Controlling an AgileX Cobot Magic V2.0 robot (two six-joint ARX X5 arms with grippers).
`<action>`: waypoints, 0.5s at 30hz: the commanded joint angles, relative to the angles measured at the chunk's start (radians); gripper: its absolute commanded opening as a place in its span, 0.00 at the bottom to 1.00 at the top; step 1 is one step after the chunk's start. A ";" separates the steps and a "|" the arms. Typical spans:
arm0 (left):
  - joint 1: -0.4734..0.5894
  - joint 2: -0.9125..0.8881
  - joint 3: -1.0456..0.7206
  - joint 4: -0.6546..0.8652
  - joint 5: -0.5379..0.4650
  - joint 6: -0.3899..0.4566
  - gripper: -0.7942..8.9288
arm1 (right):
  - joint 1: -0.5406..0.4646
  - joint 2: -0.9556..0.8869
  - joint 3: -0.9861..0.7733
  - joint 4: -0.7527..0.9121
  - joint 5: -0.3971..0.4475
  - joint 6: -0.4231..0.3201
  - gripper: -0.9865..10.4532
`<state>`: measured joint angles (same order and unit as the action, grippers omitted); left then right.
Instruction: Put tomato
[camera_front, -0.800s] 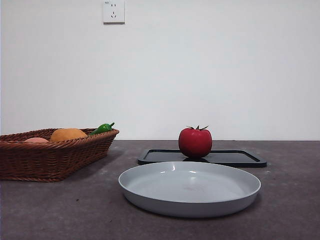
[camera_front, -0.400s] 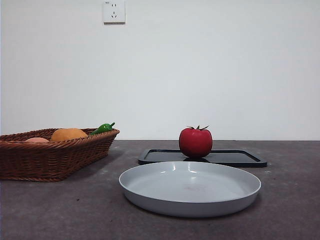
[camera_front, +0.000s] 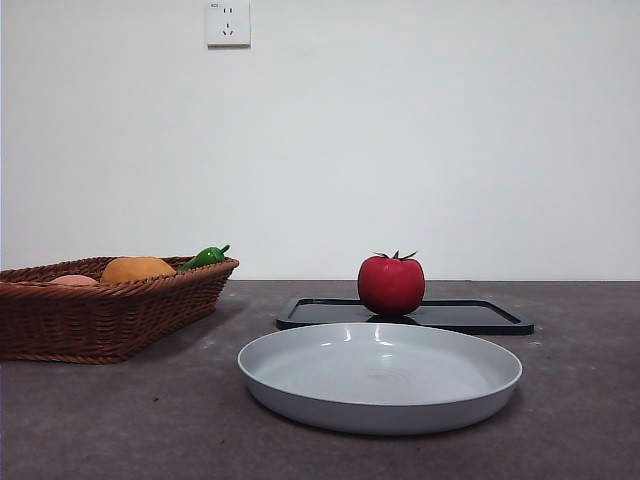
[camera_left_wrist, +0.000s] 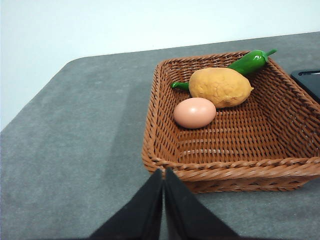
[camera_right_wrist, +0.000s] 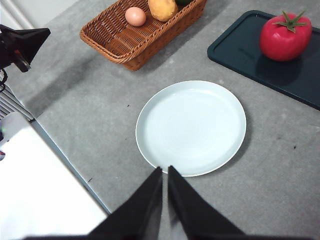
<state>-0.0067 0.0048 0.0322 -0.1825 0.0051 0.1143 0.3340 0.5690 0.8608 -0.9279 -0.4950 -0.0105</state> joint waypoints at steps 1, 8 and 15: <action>0.002 -0.002 -0.020 -0.006 0.002 -0.003 0.09 | 0.006 0.004 0.004 0.011 -0.003 0.003 0.09; 0.002 -0.002 -0.020 -0.006 0.002 -0.003 0.09 | 0.006 0.004 0.004 0.011 -0.003 0.003 0.09; 0.002 -0.002 -0.020 -0.006 0.002 -0.003 0.09 | -0.074 -0.029 0.001 0.045 0.006 -0.092 0.09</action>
<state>-0.0067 0.0048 0.0322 -0.1825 0.0051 0.1143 0.2672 0.5430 0.8577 -0.9012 -0.4927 -0.0616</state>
